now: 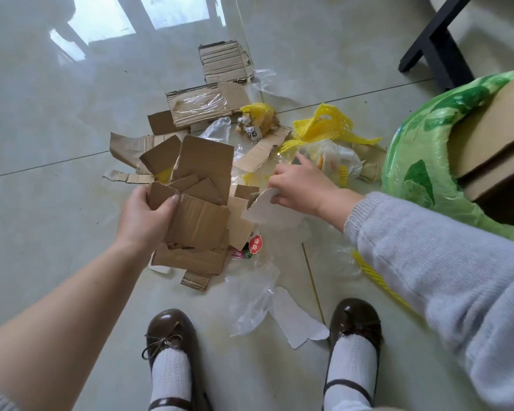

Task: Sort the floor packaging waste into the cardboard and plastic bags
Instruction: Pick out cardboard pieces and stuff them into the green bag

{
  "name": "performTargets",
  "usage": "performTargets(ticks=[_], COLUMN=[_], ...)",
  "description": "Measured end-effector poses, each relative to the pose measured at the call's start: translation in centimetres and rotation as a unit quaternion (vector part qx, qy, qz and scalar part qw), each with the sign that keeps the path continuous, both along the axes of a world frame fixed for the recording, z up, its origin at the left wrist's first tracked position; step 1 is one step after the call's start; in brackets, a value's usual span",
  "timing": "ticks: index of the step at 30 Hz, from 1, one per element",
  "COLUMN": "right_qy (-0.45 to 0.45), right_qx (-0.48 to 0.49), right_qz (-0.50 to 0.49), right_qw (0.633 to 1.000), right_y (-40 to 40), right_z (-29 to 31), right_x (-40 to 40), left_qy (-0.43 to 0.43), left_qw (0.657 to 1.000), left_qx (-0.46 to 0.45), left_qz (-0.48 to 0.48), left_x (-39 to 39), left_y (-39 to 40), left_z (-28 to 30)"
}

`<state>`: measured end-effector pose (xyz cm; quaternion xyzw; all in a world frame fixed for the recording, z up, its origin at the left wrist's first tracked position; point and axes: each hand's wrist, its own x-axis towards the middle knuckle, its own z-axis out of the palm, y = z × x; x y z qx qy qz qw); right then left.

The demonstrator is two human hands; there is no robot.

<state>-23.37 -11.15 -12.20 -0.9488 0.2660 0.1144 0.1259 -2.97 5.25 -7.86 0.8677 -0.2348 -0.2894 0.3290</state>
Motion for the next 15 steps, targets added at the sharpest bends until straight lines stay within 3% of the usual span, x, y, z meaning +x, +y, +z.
performTargets(ticks=[3, 5, 9, 12, 15], right_qy=[-0.126, -0.241, -0.382, -0.493, -0.555], right_qx=[0.031, 0.090, 0.250, 0.378, 0.403], right_qz=[-0.142, -0.281, -0.499, -0.556, -0.559], right_qw=[0.981, 0.924, 0.736, 0.552, 0.466], right_y=[1.0, 1.7, 3.0, 4.1, 5.0], right_z=[1.9, 3.7, 8.2, 11.2, 14.7], right_x=[-1.3, -2.1, -2.9, -3.6, -5.3], left_qy=[0.000, 0.007, 0.016, 0.057, 0.092], left_qw=[0.999, 0.997, 0.990, 0.980, 0.969], left_qx=[-0.044, -0.079, -0.132, -0.182, -0.221], left_qz=[0.014, 0.023, 0.040, 0.056, 0.066], left_x=[0.0, -0.5, -2.2, -4.0, -6.3], left_y=[-0.5, -0.8, -1.5, -2.2, -3.2], left_z=[2.5, 4.4, 8.7, 12.0, 14.8])
